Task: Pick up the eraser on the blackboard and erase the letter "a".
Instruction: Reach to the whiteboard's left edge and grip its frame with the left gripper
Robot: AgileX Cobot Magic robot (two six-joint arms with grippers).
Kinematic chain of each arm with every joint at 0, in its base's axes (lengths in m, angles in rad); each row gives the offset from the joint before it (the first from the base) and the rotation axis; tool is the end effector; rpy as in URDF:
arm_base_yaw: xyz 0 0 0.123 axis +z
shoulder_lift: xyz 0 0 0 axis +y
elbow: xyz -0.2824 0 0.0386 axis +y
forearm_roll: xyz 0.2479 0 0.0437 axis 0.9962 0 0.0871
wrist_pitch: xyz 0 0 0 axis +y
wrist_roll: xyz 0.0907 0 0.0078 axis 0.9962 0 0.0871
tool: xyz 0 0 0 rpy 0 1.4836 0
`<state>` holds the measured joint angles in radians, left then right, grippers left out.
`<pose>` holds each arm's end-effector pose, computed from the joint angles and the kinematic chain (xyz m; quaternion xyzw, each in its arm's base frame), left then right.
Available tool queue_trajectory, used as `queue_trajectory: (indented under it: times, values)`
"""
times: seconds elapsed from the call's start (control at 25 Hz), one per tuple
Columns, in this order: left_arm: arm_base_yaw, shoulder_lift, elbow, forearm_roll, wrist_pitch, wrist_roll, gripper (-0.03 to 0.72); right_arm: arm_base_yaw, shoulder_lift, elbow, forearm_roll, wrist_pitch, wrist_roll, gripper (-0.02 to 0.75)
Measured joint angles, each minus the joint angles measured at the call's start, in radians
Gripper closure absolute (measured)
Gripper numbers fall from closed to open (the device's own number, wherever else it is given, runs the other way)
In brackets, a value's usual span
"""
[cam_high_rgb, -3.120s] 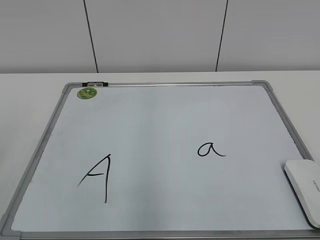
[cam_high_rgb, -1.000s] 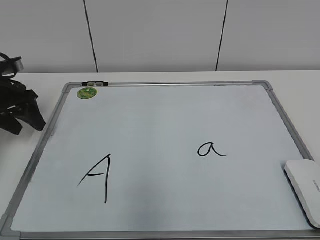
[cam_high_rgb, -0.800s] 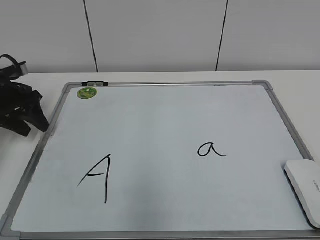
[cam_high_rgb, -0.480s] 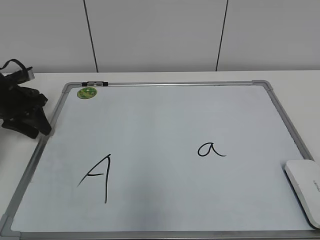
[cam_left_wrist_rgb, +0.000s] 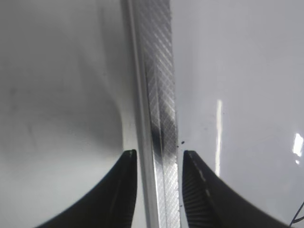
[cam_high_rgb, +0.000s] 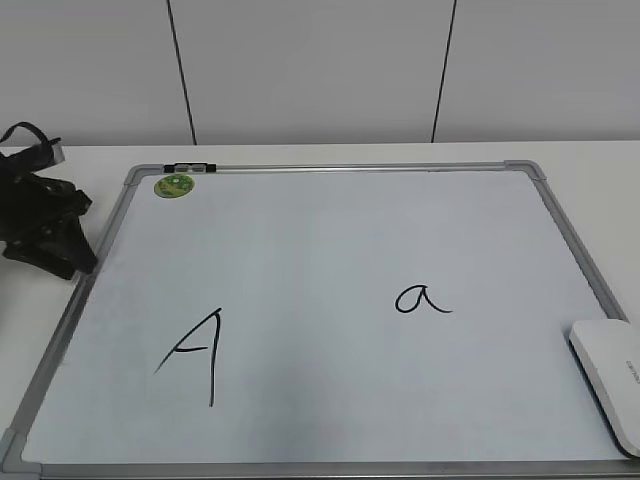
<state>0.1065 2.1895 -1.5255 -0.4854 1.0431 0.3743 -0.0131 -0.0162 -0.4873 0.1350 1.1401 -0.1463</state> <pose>0.4193 0.0079 0.1290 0.0046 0.9785 -0.2044 0.0256 -0.0096 0.0113 0.2679 -0.0633 0.8681 0.0282 0.4915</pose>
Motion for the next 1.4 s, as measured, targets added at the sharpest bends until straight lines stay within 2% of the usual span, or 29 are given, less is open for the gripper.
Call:
queue_trajectory:
  times: [0.72, 0.96, 1.2, 1.4]
  values:
    - [0.011, 0.038, -0.002, -0.041, 0.002, 0.018, 0.463, 0.0, 0.0, 0.0, 0.0, 0.0, 0.0, 0.165]
    - [0.013, 0.039, -0.008, -0.05, 0.012, 0.019, 0.64, 0.0, 0.0, 0.0, 0.0, 0.0, 0.0, 0.165]
    - [0.013, 0.039, -0.008, -0.053, 0.016, 0.019, 0.653, 0.0, 0.004, -0.016, 0.0, 0.002, 0.0, 0.165]
    - [0.013, 0.039, -0.008, -0.053, 0.016, 0.019, 0.654, 0.0, 0.216, -0.129, 0.0, -0.016, 0.0, 0.184]
